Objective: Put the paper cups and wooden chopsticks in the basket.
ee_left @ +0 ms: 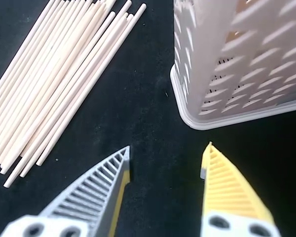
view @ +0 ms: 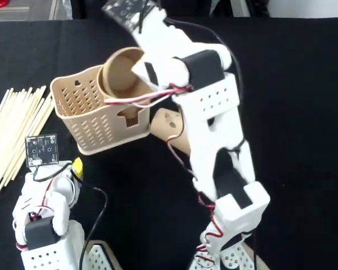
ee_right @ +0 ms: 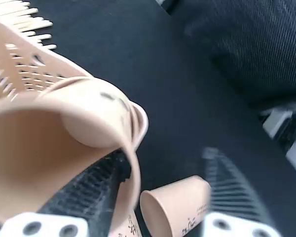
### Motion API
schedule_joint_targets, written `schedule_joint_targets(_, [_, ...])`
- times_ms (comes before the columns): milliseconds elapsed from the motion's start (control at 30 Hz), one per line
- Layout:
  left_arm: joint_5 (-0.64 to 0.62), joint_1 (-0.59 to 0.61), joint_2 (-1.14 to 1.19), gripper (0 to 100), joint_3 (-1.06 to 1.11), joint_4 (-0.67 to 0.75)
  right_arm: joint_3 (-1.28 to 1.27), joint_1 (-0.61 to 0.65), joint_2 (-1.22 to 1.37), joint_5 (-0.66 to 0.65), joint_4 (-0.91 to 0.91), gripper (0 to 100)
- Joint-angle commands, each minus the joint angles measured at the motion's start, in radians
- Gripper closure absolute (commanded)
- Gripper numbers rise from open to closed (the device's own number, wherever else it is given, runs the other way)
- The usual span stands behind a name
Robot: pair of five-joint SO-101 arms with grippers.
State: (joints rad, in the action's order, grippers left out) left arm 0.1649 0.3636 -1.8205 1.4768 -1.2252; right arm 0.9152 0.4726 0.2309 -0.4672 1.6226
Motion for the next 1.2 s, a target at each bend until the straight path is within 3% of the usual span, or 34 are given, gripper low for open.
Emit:
schedule_joint_targets(0, [-0.002, 0.001, -0.002, 77, -0.002, 0.015, 0.085, 0.063, -0.010, -0.034, 0.017, 55.6])
schedule_joint_targets(233, [-0.002, 0.001, -0.002, 77, -0.002, 0.015, 0.206, 0.130, -0.010, -0.031, 0.008, 58.6])
schedule_joint_targets(600, [-0.002, 0.001, -0.002, 77, -0.002, 0.015, 0.378, -0.002, -0.001, -0.029, 0.115, 58.8])
schedule_joint_targets(933, [-0.002, 0.001, -0.002, 77, 0.005, 0.017, 0.225, 0.012, 0.183, -0.005, -0.023, 58.8])
schedule_joint_targets(1167, [-0.002, 0.001, -0.002, 77, 0.005, 0.017, 0.447, -0.063, 0.134, 0.002, 0.003, 58.9])
